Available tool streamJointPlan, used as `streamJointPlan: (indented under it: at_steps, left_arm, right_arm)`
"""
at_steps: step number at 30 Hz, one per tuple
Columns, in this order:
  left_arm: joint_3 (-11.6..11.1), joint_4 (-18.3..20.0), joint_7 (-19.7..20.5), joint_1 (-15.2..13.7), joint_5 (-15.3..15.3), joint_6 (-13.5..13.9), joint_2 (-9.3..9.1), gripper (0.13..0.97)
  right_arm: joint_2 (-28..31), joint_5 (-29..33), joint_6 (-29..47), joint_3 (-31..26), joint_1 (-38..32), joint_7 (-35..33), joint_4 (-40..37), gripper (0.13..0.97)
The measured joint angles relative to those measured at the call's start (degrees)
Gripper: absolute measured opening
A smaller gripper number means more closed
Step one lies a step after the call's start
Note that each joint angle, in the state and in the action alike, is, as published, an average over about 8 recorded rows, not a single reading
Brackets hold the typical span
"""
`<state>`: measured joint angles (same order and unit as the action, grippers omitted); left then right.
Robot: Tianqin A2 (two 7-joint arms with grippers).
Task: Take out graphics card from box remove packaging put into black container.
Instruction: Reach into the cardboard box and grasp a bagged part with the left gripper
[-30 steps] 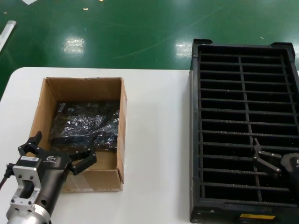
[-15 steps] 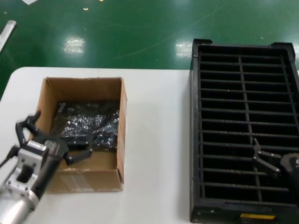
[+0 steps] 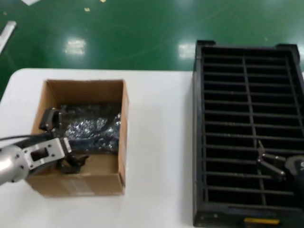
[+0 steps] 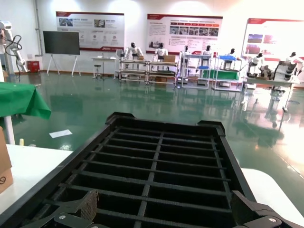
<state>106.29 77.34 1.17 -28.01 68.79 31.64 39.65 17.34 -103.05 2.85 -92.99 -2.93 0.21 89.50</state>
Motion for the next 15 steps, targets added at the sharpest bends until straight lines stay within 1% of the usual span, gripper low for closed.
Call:
streamJointPlan:
  at_steps: [2,3,5,7,9,12,15]
  left_arm:
    - [2.07,-3.69,-1.70,-3.65,-1.61,2.32,-0.35,0.966]
    - [2.96,-5.57,-2.74,-5.35,-2.27,3.03,-0.76,0.966]
    - [4.48,-9.50,-5.20,-8.53,-3.30,3.55,-1.93,0.966]
    - [5.58,-13.09,-7.82,-11.08,-3.76,3.14,-3.30,0.966]
    - [6.33,-16.07,-10.43,-12.89,-3.74,2.23,-4.62,0.958]
    - [7.25,-19.85,-14.01,-14.77,-3.40,0.84,-6.27,0.947]
    - [8.07,-22.91,-16.99,-15.94,-3.01,-0.04,-7.44,0.937]
  right_arm:
    - [0.00,0.00,0.00,0.00,0.00,0.00,0.00,0.966]
    - [0.00,0.00,0.00,0.00,0.00,0.00,0.00,0.966]
    - [0.00,0.00,0.00,0.00,0.00,0.00,0.00,0.966]
    - [0.00,0.00,0.00,0.00,0.00,0.00,0.00,0.966]
    - [0.00,0.00,0.00,0.00,0.00,0.00,0.00,0.966]
    - [0.00,0.00,0.00,0.00,0.00,0.00,0.00,0.966]
    - [0.00,0.00,0.00,0.00,0.00,0.00,0.00,0.966]
